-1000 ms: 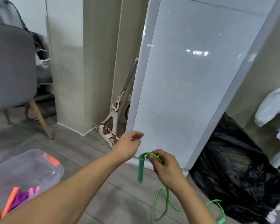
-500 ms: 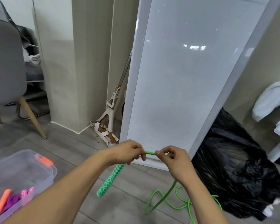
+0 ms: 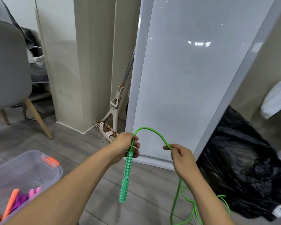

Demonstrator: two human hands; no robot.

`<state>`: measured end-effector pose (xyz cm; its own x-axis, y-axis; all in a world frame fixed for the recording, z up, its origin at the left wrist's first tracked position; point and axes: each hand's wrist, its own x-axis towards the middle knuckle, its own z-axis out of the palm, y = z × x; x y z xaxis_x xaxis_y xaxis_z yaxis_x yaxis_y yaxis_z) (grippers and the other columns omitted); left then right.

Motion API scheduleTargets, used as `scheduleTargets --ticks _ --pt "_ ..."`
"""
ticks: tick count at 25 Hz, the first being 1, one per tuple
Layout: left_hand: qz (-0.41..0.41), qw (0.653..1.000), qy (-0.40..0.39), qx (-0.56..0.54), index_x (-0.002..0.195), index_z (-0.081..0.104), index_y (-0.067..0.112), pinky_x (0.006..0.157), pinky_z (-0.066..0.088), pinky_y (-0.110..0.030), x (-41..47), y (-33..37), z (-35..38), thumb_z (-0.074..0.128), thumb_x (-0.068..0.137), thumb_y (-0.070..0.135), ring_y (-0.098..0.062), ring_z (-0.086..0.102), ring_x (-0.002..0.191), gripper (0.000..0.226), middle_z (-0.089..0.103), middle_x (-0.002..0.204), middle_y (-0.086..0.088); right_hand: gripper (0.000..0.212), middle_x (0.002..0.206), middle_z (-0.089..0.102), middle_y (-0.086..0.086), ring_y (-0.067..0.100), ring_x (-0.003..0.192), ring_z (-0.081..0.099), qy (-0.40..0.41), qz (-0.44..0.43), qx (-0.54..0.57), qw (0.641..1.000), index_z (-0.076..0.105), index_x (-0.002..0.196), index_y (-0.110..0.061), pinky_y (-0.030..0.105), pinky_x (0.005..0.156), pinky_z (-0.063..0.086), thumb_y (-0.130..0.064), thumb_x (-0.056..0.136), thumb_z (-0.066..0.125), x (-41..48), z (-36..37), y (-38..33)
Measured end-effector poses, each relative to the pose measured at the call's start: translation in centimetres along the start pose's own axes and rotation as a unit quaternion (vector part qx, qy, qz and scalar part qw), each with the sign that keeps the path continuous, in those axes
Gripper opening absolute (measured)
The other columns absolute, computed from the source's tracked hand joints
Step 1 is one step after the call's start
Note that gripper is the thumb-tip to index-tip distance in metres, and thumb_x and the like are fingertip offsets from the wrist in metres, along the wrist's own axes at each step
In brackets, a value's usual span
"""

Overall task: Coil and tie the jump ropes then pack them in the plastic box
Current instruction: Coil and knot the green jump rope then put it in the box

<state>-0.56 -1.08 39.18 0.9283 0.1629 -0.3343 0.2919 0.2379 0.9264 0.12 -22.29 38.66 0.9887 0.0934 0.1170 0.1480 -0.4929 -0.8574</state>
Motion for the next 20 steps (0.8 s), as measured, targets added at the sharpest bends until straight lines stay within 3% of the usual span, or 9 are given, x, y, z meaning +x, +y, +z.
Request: scheduleTargets --ticks 3,5,8,12,16,20 --pt "0.007 0.999 -0.054 0.003 0.100 0.058 0.003 0.071 0.060 -0.042 -1.2 0.2 0.9 0.046 0.102 0.012 -0.031 0.067 0.068 0.015 0.072 0.082 -0.015 0.029 0.076 0.069 -0.002 0.013 0.047 0.046 -0.042 -0.019 0.085 0.995 0.069 0.107 -0.028 0.022 0.050 0.039 -0.009 0.099 0.049 -1.1 1.2 -1.4" --pt "0.011 0.997 -0.076 0.019 0.105 0.061 0.002 0.077 0.061 -0.042 -1.5 0.0 1.2 0.049 0.102 0.014 -0.031 0.073 0.080 0.018 0.076 0.094 -0.015 0.019 0.086 0.076 -0.004 0.016 0.048 0.051 -0.029 -0.010 0.116 0.993 0.063 0.105 -0.025 0.020 0.049 0.043 -0.010 0.097 0.055 -1.5 1.7 -1.8" --pt "0.020 0.993 -0.106 0.045 0.116 0.062 0.001 0.083 0.060 -0.040 -1.6 -0.4 1.5 0.046 0.103 0.011 -0.032 0.074 0.092 0.023 0.077 0.100 -0.015 0.005 0.076 0.075 0.000 0.012 0.044 0.053 0.027 -0.014 0.130 0.991 0.062 0.093 -0.018 0.021 0.048 0.042 -0.014 0.093 0.065 -1.9 2.1 -2.0" --pt "0.041 0.995 -0.085 0.040 0.112 0.065 -0.003 0.086 0.060 -0.041 -1.1 -0.6 2.1 0.050 0.100 0.005 -0.031 0.074 0.086 0.020 0.076 0.099 -0.017 0.010 0.047 0.051 -0.013 0.007 0.046 0.040 0.092 -0.044 0.088 0.991 0.074 0.083 -0.028 0.019 0.050 0.032 -0.023 0.091 0.069 -2.1 2.5 -1.8" --pt "0.060 0.995 -0.065 0.037 0.108 0.066 -0.002 0.089 0.059 -0.045 -0.9 -0.8 2.1 0.052 0.099 0.004 -0.029 0.074 0.084 0.018 0.075 0.098 -0.017 0.029 0.066 0.064 -0.014 0.003 0.058 0.051 0.072 -0.029 0.098 0.992 0.072 0.099 -0.029 0.022 0.062 0.039 -0.009 0.096 0.052 -1.9 2.7 -2.0" --pt "0.067 0.994 -0.087 0.006 0.109 0.067 -0.003 0.086 0.060 -0.044 -1.2 -1.1 2.6 0.058 0.097 0.004 -0.029 0.075 0.090 0.016 0.074 0.105 -0.020 0.015 0.084 0.075 -0.002 -0.002 0.069 0.064 0.059 -0.015 0.106 0.992 0.061 0.094 -0.027 0.021 0.065 0.043 -0.012 0.093 0.061 -2.1 3.4 -1.9"
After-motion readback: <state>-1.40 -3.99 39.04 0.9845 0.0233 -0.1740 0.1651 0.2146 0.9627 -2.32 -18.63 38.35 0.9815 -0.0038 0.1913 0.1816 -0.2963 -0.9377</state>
